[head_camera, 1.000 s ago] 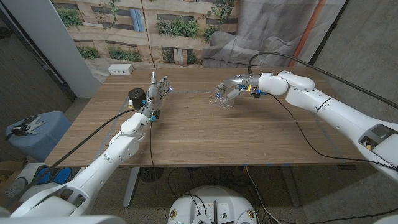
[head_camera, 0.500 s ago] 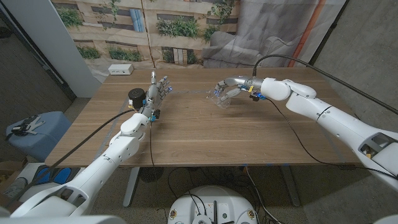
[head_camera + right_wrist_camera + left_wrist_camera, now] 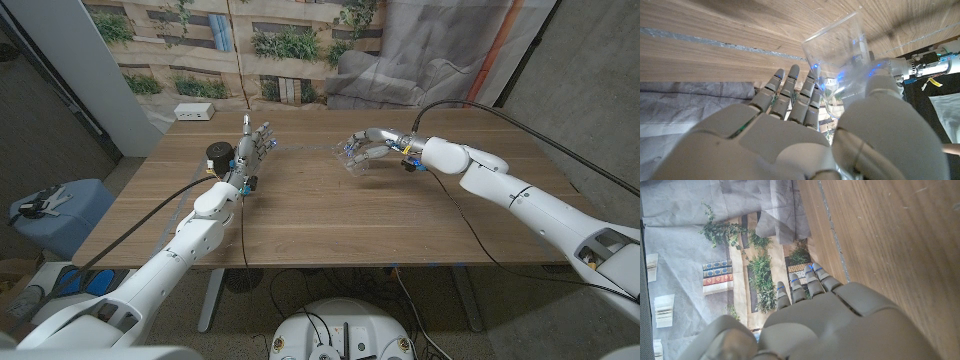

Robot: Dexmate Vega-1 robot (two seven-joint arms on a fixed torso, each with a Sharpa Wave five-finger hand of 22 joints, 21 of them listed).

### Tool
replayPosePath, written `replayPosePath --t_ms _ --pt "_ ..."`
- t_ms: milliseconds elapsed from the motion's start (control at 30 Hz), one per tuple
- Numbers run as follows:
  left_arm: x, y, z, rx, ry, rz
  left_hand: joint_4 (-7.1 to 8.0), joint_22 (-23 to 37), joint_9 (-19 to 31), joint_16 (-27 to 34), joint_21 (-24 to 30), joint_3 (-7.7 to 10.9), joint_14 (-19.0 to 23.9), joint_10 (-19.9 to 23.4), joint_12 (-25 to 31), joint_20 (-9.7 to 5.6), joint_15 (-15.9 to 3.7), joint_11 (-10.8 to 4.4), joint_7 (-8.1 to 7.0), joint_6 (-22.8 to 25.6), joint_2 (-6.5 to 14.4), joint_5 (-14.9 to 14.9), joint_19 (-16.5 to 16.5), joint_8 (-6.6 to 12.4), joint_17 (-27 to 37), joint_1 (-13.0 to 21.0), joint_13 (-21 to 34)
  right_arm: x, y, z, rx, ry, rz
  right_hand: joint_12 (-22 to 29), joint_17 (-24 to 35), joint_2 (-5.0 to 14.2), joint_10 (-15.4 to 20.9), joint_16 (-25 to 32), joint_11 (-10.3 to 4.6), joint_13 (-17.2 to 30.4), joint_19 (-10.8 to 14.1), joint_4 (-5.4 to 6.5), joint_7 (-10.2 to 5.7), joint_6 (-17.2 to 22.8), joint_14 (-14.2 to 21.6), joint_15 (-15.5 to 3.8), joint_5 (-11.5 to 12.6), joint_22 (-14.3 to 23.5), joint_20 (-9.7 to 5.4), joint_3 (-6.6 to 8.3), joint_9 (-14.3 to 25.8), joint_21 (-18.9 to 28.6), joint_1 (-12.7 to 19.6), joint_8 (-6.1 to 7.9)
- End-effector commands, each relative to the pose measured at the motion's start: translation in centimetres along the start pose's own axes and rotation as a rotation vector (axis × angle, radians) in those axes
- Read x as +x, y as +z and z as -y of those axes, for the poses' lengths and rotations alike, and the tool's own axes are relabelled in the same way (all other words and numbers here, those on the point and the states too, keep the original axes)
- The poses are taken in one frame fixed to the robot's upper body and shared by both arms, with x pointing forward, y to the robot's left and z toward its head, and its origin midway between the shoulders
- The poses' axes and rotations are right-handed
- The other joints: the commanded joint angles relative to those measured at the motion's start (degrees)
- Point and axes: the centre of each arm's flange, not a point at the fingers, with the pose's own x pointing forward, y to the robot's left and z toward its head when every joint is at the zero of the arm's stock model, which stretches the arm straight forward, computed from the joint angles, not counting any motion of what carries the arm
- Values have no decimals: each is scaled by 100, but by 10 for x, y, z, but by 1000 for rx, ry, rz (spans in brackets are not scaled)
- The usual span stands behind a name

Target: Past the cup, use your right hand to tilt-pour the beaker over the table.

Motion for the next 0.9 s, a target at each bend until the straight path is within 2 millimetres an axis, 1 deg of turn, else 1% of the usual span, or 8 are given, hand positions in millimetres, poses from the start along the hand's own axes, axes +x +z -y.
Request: replayPosePath --t_ms 33,200,267,467,633,733,767,900 --pt "0 0 0 0 0 0 25 14 26 -13 -7 -35 35 31 -8 -61 9 13 9 0 67 30 45 -15 9 -9 16 -4 -11 -20 128 -107 13 12 9 452 377 33 -334 22 78 -17 -390 408 28 -720 51 10 -8 4 21 41 458 49" --pt "0 0 0 0 0 0 25 14 26 -13 -8 -38 35 32 -8 -62 14 18 11 -8 68 30 49 -18 9 -9 16 -3 -12 -29 182 -143 37 4 7 455 374 39 -336 30 94 -38 -392 399 26 -727 59 10 -41 10 20 41 506 46" --pt "0 0 0 0 0 0 25 14 26 -14 -8 -40 33 34 -7 -63 14 12 12 -11 69 31 52 -19 9 -9 16 -2 -13 -34 206 -155 43 0 7 458 374 42 -338 33 92 -43 -423 392 25 -723 62 10 -42 11 19 38 523 43" --pt "0 0 0 0 0 0 25 14 25 -13 -10 -44 33 36 -6 -65 5 14 13 -8 70 31 51 -17 9 -9 16 3 -15 -47 260 -184 70 -9 10 465 370 42 -341 42 96 -48 -444 356 2 -745 67 10 -49 12 19 36 556 28" --pt "0 0 0 0 0 0 25 14 25 -13 -12 -48 34 32 -8 -62 6 15 7 -6 71 31 53 -16 9 -8 16 5 -17 -53 290 -231 83 -27 11 468 342 36 -343 46 82 -53 -451 340 -26 -747 69 11 -56 12 18 27 585 22" --pt "0 0 0 0 0 0 25 14 25 -13 -14 -50 34 34 -7 -61 12 16 10 -2 71 31 50 -14 9 -8 16 6 -19 -55 310 -253 78 -35 13 481 333 36 -347 52 67 -59 -480 316 -42 -769 73 11 -69 19 18 20 619 12" --pt "0 0 0 0 0 0 25 14 25 -14 -13 -51 33 37 -6 -62 13 18 11 -5 71 31 53 -15 9 -8 16 6 -20 -56 314 -256 78 -38 14 490 327 33 -348 57 67 -62 -516 294 -58 -754 75 11 -70 24 18 20 636 3" --pt "0 0 0 0 0 0 25 14 25 -13 -15 -55 34 42 -4 -62 18 23 9 -7 73 32 53 -15 9 -8 16 6 -22 -60 319 -273 80 -44 16 496 320 31 -350 67 55 -66 -519 260 -77 -769 78 11 -77 27 18 15 669 -12"
